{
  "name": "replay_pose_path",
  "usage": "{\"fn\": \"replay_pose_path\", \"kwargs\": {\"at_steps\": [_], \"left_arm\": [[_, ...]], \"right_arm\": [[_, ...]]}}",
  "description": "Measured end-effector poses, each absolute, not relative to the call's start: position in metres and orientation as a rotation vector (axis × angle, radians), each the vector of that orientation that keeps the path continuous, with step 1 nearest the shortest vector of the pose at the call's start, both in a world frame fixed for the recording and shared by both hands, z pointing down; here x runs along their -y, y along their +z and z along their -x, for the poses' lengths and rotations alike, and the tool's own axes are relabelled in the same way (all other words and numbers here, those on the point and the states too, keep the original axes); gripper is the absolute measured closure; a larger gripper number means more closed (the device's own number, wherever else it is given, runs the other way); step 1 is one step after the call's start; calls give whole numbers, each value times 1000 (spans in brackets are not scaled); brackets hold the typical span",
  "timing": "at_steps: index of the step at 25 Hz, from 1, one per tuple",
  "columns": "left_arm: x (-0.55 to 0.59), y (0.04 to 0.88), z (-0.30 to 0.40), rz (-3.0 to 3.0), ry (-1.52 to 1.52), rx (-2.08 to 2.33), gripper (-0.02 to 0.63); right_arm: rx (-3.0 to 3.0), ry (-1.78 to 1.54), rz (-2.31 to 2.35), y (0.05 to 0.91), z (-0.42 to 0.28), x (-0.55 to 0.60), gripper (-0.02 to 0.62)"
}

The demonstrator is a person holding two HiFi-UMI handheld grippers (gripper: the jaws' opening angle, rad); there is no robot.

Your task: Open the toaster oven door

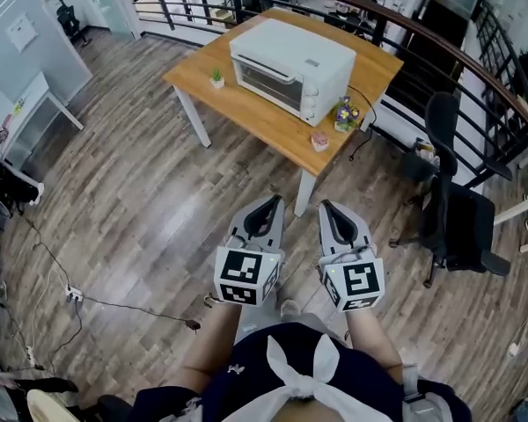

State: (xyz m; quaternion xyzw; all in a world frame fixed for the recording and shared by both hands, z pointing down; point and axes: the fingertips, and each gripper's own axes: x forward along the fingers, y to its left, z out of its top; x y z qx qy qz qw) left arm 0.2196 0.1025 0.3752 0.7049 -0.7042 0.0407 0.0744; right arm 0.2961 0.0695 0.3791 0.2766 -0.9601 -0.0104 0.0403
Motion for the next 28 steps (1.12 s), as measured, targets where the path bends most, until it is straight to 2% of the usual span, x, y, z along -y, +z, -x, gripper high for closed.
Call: {"fn": "replay_pose_path", "kwargs": {"at_steps": [9,10,11,12,16,21,28], "left_arm": [[-46,358,-166,-2278,127,2047,572],[-40,357,-161,-2303,141,2025,527],[-35,356,-156,-2325,164,2004,448],[-30,356,-150,-2340,191,1992,416],[-14,349,-121,-2393,259,1994,381],[-2,349,-75,-2402,288,2008,367],[19,356,-11,-2387,297,1974,368]], "right_arm": [[2938,-59,-848,367,-240,-22,486],[2938,-63,-847,364,-233,-17,477],[2939,-67,-845,362,-227,-12,468],[2938,-72,-842,361,-220,-7,460],[2921,-105,-829,360,-192,10,435],[2870,-148,-810,367,-158,21,411],[2805,-157,-873,374,-128,47,410]]}}
